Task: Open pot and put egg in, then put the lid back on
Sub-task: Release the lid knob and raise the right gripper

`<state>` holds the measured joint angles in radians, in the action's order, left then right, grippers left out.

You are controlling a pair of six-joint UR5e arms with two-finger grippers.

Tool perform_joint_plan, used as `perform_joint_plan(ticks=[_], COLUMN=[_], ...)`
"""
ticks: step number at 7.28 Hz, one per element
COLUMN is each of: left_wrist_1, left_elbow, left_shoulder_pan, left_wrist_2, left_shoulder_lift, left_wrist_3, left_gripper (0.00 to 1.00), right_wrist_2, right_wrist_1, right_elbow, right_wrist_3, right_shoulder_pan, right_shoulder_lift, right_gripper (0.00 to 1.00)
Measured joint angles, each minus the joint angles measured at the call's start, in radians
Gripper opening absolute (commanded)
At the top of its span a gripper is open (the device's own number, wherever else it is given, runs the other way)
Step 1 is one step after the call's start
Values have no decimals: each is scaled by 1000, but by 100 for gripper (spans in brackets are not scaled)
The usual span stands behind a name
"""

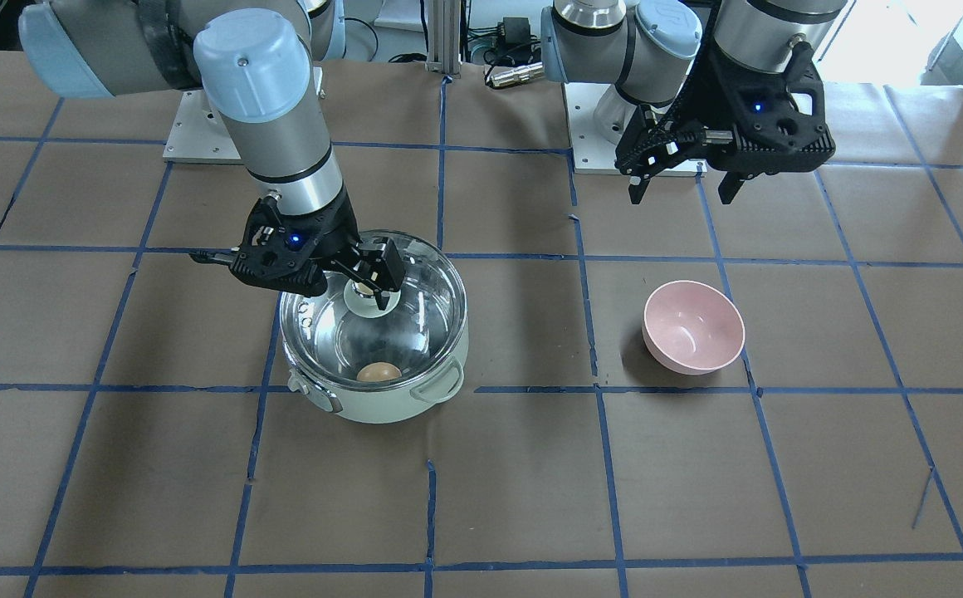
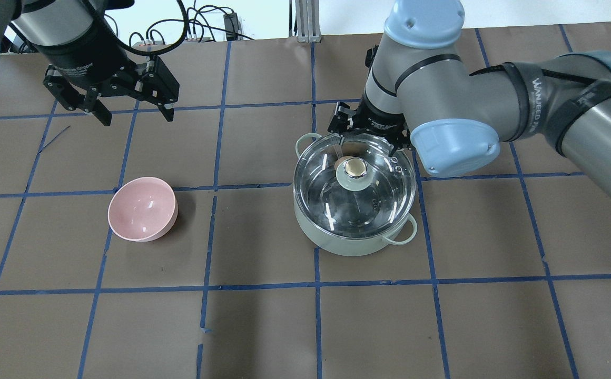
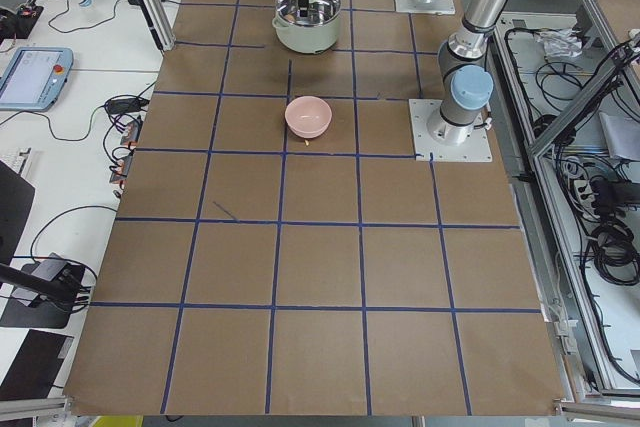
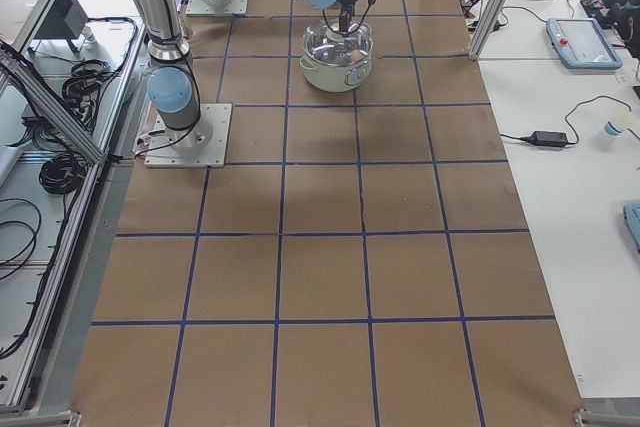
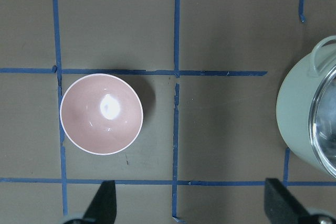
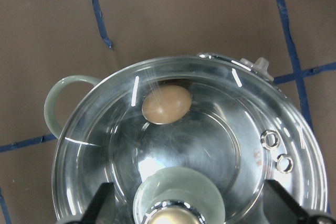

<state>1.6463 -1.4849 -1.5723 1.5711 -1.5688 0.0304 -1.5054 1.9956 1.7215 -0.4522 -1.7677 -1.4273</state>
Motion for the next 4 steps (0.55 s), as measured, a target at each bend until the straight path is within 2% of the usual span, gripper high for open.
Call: perform_joint_plan(ticks=[2, 4], left_wrist_1=[1, 1], left_elbow=[2, 3], left_shoulder_pan=[0, 0], left_wrist_2=[7, 9], left_shoulder_lift=[3, 5], left_wrist_3=[0, -1], left_gripper=[100, 100], right_wrist_2=[-85, -110], right_wrist_1=[-75, -123], right_elbow=[-39, -52], right_wrist_3=[112, 162], right_shoulder_pan=[60, 123], right_shoulder_lift=[-44, -88], right_gripper=[100, 100])
